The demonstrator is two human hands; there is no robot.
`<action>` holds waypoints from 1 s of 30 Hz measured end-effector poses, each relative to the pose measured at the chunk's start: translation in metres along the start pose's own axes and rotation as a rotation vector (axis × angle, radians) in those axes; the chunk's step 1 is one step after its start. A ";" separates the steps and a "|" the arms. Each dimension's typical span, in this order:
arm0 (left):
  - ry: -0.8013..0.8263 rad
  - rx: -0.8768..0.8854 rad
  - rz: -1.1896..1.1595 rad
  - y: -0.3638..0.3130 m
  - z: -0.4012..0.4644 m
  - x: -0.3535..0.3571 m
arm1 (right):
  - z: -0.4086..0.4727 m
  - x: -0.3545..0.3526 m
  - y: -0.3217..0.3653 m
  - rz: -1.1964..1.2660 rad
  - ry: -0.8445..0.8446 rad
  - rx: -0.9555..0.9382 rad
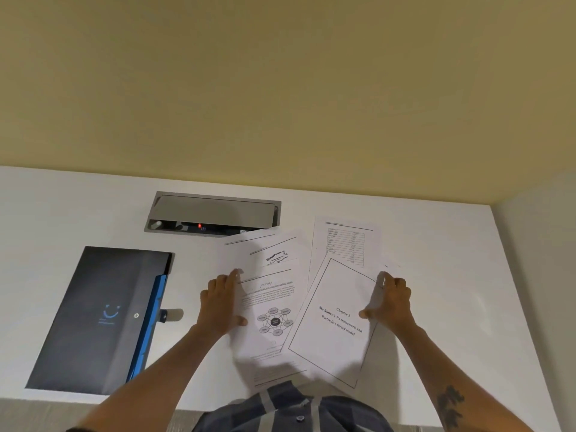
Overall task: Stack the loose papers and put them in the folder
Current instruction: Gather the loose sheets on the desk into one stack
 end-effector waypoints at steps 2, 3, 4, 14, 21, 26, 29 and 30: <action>-0.019 -0.025 -0.068 0.002 0.001 -0.001 | 0.002 0.003 -0.003 0.144 0.008 0.015; -0.029 -0.042 -0.119 0.003 0.001 -0.002 | 0.001 0.005 -0.004 0.220 0.008 0.018; -0.037 -0.059 -0.192 0.005 0.002 -0.002 | 0.001 0.005 -0.005 0.285 0.002 0.025; -0.123 -0.214 -0.691 0.022 -0.019 0.004 | -0.026 0.014 -0.021 0.702 -0.105 0.091; -0.073 -0.183 -0.809 0.012 -0.030 0.012 | -0.049 0.038 0.020 0.775 0.028 -0.029; -0.049 -0.104 -0.816 -0.001 -0.041 0.014 | -0.056 0.045 0.060 0.817 0.060 -0.060; -0.055 -0.088 -0.846 0.000 -0.050 0.015 | -0.060 0.048 0.078 0.826 0.049 -0.093; -0.047 -0.084 -0.862 0.000 -0.053 0.016 | -0.063 0.050 0.082 0.833 0.055 -0.098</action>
Point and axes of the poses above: each hand's wrist, its own z-axis towards the middle knuckle, its own x-axis out of the palm, y = z × x, the point moved 9 cm from there along z, towards the middle knuckle, and after that the axes turned 10 degrees about -z, right-handed, at the moved point
